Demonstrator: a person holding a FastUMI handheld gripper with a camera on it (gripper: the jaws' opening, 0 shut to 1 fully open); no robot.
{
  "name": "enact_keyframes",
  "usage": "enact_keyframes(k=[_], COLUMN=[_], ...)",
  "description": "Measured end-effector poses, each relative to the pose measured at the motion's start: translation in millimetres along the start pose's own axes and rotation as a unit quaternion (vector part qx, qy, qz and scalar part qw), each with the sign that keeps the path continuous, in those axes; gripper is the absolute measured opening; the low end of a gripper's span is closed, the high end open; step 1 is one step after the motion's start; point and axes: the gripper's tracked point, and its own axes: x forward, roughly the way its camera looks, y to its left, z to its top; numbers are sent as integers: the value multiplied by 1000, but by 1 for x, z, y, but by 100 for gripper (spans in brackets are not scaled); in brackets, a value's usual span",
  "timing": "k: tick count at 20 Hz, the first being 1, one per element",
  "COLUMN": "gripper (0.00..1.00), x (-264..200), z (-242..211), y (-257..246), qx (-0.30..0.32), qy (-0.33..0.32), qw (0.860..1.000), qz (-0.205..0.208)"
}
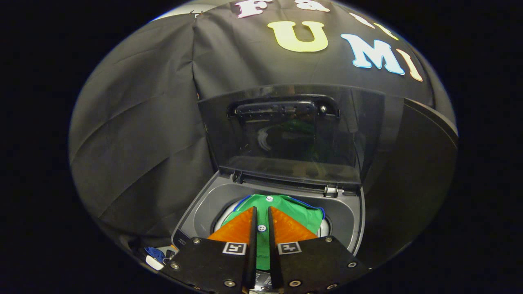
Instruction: Put the clothes into the washing machine and then close the washing machine lid.
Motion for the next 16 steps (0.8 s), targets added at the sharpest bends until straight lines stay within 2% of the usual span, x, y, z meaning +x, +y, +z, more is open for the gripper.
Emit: enact_keyframes(k=[1, 5, 11, 16], gripper=[17, 96, 96, 96], x=[-2, -2, -10, -33], z=[2, -5, 2, 60], y=[3, 6, 6, 14], qx=[-2, -19, -24, -35], qy=[-5, 0, -18, -103], qw=[1000, 1000, 999, 994], qz=[0, -9, -14, -13])
